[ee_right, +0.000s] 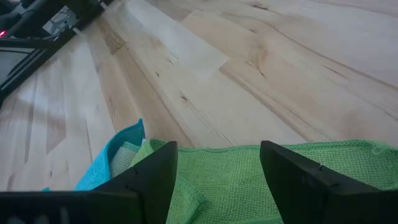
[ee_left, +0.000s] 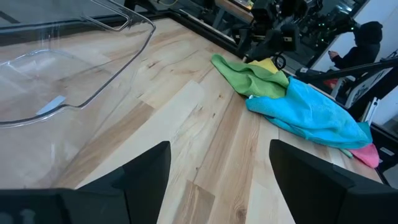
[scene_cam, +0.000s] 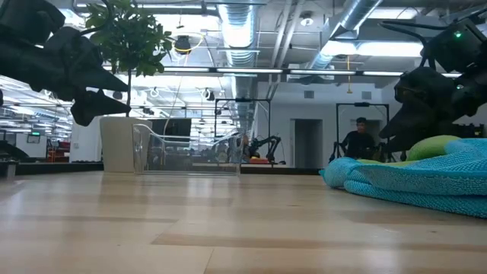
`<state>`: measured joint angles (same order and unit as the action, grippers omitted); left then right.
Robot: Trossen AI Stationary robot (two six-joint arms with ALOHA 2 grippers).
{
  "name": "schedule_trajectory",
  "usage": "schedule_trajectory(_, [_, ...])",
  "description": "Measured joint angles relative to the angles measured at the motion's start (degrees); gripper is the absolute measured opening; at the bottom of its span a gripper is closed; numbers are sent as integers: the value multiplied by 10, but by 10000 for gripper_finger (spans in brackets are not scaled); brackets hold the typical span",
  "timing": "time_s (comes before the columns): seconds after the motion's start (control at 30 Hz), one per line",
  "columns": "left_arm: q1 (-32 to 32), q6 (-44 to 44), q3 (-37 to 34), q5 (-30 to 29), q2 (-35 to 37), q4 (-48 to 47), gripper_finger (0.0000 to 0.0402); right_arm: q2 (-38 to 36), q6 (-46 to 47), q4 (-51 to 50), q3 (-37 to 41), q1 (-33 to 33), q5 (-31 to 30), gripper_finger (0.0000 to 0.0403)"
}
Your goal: Fold microfiber towels
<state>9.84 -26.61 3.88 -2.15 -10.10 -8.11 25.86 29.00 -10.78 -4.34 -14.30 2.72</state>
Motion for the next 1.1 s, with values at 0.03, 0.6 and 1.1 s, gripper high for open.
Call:
schedule_trajectory(0.03, [0,0,0,-2,0,1,265,0,0,0,0,0,0,255])
schedule_trajectory(0.6, [0,-124,-2,-114,0,19,265,0,182,1,0,-19,-71,255])
schedule_trajectory(1.1, [0,-171,-1,-136,0,20,265,0,222,4,0,-19,-84,255])
